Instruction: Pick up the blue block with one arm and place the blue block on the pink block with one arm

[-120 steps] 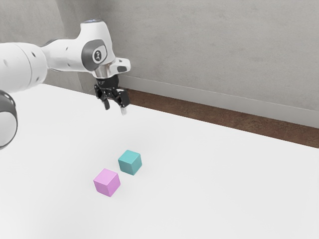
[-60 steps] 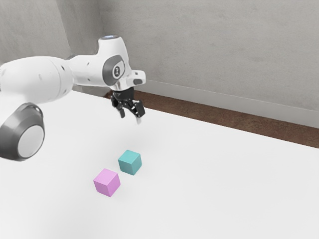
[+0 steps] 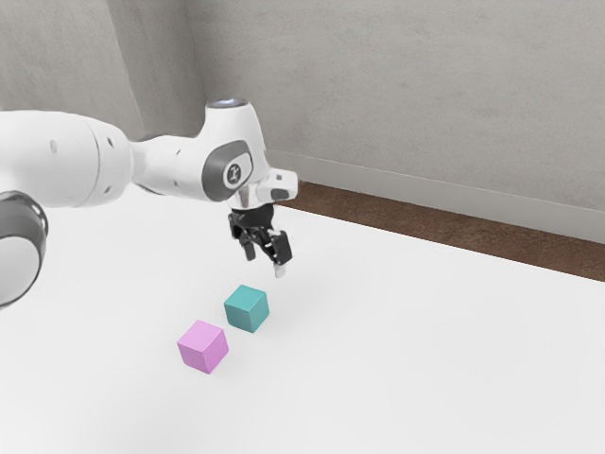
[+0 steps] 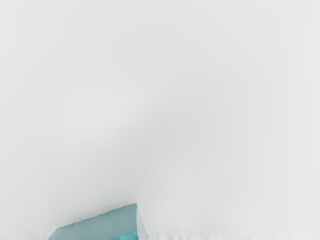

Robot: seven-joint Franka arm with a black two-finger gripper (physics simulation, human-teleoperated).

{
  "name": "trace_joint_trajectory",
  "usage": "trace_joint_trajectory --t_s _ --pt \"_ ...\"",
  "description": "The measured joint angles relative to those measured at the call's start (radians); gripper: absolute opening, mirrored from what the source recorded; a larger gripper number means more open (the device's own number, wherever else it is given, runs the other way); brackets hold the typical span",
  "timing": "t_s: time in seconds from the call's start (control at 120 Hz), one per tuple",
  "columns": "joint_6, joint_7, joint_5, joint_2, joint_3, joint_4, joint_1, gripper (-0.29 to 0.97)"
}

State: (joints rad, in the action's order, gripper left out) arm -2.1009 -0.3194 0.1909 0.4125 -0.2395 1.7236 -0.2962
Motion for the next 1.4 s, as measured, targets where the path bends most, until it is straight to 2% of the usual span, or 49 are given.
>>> trace_joint_trajectory --t_s 0.167,0.35,0.558,0.767,0.967,1.217,1.4 --pt "-0.049 0.011 -0.046 0.036 -0.019 0.016 0.031 0.66" --pt "-0.086 0.02 -0.052 0.099 -0.02 0.007 0.046 0.66" --pt "-0.112 0.026 -0.053 0.1 -0.015 -0.004 0.047 0.66" --pt "-0.122 0.048 0.032 0.09 -0.012 0.006 0.03 0.66" --pt "-0.162 0.083 0.053 0.037 -0.012 0.118 0.014 0.67" --pt "-0.184 0.101 -0.008 0.017 -0.015 0.127 0.017 0.66" --pt "-0.179 0.109 -0.026 -0.012 -0.014 0.175 0.005 0.66"
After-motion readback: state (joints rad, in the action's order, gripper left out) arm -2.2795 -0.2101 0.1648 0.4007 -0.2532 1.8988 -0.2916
